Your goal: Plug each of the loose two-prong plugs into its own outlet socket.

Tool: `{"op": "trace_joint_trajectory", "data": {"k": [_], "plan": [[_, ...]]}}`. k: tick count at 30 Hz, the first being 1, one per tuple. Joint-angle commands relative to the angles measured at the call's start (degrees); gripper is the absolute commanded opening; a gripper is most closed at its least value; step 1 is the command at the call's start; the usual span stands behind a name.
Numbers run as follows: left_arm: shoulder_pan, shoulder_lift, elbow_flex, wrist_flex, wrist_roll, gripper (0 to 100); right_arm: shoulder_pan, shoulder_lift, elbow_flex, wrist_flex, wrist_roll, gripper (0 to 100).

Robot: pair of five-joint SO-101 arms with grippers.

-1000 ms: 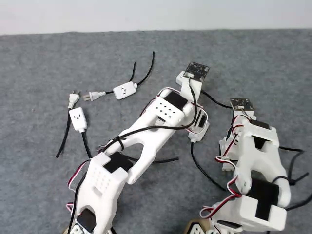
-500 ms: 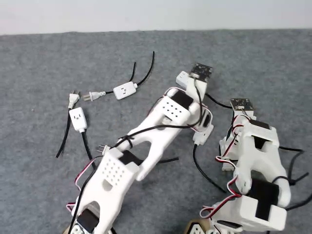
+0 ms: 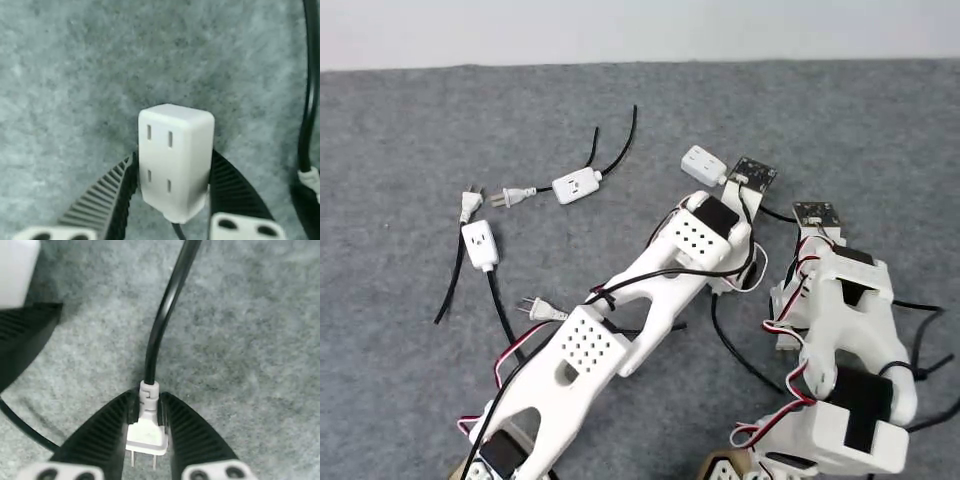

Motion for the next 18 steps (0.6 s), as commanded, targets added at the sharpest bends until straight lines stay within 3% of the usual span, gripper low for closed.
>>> {"op": "trace_joint_trajectory", "data": {"k": [1, 10, 18], "plan": [[0.5, 1.1, -7.3, 3.3, 0.4, 22, 0.7, 0.2, -3.2, -1.4, 0.4, 0.8], [-0.1, 5.4, -19.2, 8.9, 0.4, 22, 0.7, 0.3, -3.2, -1.4, 0.6, 0.8], [-2.8, 4.9, -20.8, 9.2, 0.4, 22, 0.7, 0.3, -3.2, -1.4, 0.6, 0.8]]}}
